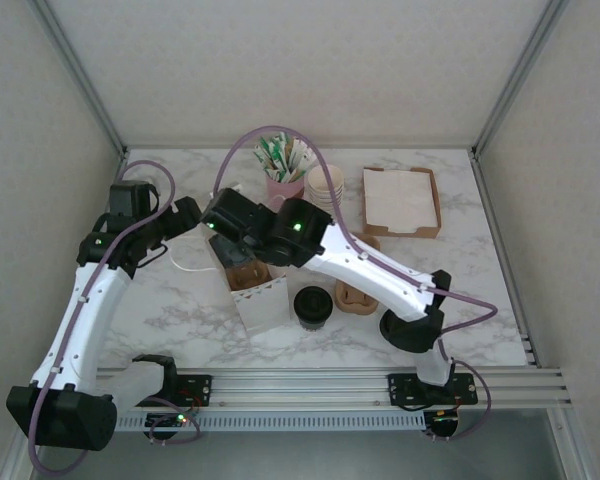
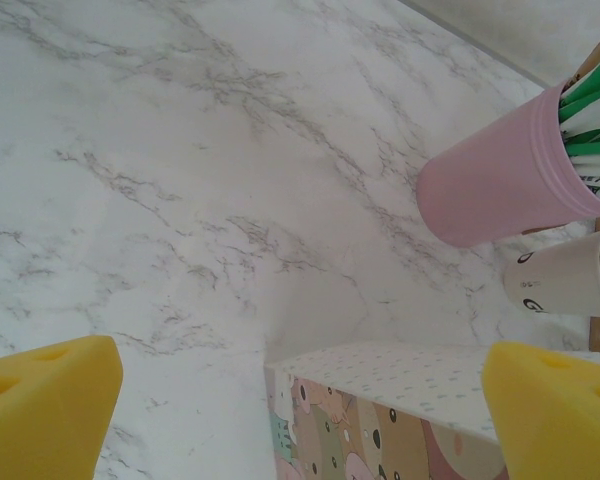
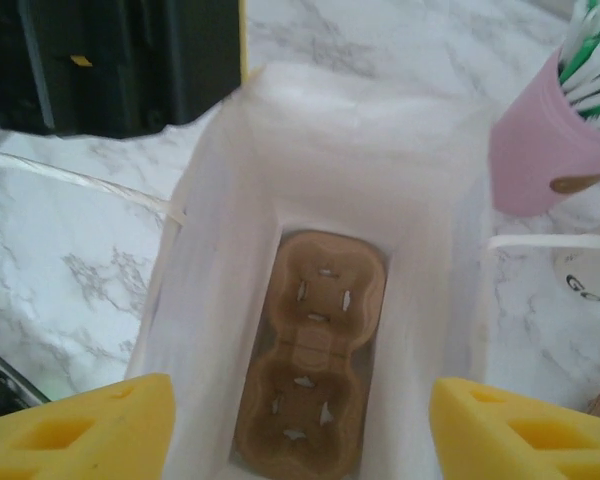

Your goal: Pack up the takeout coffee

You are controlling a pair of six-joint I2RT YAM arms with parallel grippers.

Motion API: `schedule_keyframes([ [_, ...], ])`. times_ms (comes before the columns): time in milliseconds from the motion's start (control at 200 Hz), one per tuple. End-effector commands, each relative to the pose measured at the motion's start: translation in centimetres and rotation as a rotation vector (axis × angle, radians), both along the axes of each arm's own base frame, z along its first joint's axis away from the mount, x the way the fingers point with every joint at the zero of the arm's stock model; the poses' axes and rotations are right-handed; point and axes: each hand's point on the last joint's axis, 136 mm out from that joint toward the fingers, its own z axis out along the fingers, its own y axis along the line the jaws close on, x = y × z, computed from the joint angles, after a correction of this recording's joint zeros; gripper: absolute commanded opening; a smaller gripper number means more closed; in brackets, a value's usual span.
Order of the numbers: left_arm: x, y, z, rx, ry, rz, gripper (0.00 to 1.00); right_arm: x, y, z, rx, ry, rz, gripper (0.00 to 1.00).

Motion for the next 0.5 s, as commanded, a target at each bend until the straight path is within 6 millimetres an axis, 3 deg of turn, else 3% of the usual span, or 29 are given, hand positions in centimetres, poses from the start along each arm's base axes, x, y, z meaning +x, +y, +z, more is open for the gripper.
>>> schedule_keyframes([
  [0,-0.6,0.1,-1.5,0.014,0.056,-0.022,0.93,-1.3,-1.9,4.9,0.061,-0.105,0.084,0.75],
  [255,-0.6,0.1,-1.5,0.015,0.056,-0.021,0.93,-1.4,-9.4,7.4,0.062,-0.236,0.006,0.94],
  [310,-0.6,0.1,-1.4,0.015,0.055,-0.020,0.93,-1.5,-11.1,7.2,0.057,-0.253,-0.012,0.99],
  [496,-0.5,0.0,-1.5,0.012,0.060,-0.022,0.93,-2.5,-15.4,4.5,0.028,-0.268,-0.015,0.99],
])
